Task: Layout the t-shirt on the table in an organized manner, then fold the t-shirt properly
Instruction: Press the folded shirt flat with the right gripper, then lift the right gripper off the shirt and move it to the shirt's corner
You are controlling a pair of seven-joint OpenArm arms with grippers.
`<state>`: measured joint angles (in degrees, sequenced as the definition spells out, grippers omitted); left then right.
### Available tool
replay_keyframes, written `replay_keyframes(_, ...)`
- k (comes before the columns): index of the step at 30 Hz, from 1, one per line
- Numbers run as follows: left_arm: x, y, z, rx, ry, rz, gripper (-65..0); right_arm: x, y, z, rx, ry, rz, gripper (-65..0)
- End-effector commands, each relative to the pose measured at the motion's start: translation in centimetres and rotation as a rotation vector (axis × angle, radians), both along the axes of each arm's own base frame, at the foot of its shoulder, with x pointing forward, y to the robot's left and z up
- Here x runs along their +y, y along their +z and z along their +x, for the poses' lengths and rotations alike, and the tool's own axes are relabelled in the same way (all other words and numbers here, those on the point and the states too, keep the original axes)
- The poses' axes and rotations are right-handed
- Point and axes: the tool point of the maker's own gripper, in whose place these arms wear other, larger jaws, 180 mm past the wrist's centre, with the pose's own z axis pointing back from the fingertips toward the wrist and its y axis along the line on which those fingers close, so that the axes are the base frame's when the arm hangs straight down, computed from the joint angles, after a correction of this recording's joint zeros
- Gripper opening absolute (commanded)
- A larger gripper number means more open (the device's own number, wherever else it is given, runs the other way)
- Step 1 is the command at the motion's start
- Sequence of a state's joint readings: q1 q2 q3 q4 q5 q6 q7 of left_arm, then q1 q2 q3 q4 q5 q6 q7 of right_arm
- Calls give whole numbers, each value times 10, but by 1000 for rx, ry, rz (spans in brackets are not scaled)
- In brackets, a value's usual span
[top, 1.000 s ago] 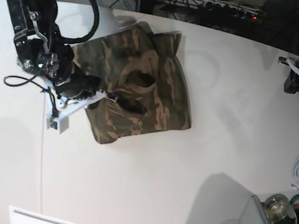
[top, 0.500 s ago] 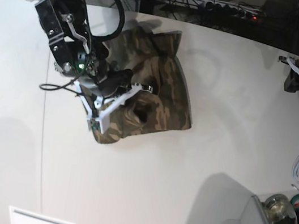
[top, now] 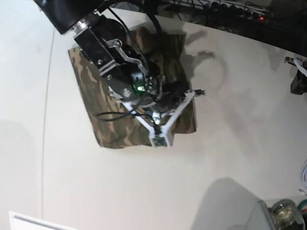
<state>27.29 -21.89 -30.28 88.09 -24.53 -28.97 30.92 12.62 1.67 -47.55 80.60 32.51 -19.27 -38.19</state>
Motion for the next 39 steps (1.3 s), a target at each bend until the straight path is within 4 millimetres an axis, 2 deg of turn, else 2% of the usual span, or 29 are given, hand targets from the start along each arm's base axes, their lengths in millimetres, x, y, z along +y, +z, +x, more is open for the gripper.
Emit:
replay_keyframes(1, 9, 6, 2, -18, 4, 12, -650, 4, 27, 11, -68, 5, 48, -602)
replay_keyframes(4, 12, 1, -1, -4, 15, 9, -650, -12, 47, -2, -65, -3, 61, -602)
replay_keyframes(7, 15, -1, -4, 5, 23, 7, -650, -35, 56, 5, -50, -106, 64, -602)
replay_keyframes(9, 15, -1, -4, 5, 23, 8, -650, -46, 53, 16, -53, -150, 56, -602)
replay_keyframes(11, 13, 1, -2, -3, 19, 8, -650, -59, 51, 40, -93, -203, 37, -602)
replay_keyframes(14, 10, 4, 1, -15, 9, 8, -650, -66, 39, 63, -151, -198, 4, -602)
replay_keyframes(16, 9, 4, 1, -14, 7, 8, -650, -65, 31, 72, -173, -168, -3, -602)
replay_keyframes(19, 9, 3, 0, -11, 8, 6, -650, -53, 13, 71, -140, -153, -6, -602)
replay_keyframes(25, 10, 0, -3, -3, 15, 5, -650, -7, -9, 64, -110, -63, 53, -602)
replay_keyframes(29, 10, 0, -4, -1, 15, 5, -650, 14, -22, 53, -124, 39, -22, -602)
replay_keyframes(31, 11, 0, -4, -1, 17, 5, -650, 23, -11, 51, -160, 73, -11, -602)
replay_keyframes(32, 11, 0, -4, -1, 17, 5, -650, 30, 1, 51, -190, 86, 14, -602)
replay_keyframes(36, 11, 1, -2, -5, 17, 5, -650, 28, 44, 36, -244, 125, 79, -602)
replay_keyframes(37, 11, 1, -2, -5, 16, 6, -650, 22, 50, 30, -238, 124, 78, -602)
replay_keyframes(39, 11, 1, -1, -6, 15, 6, -650, -8, 56, 20, -186, 38, 48, -602)
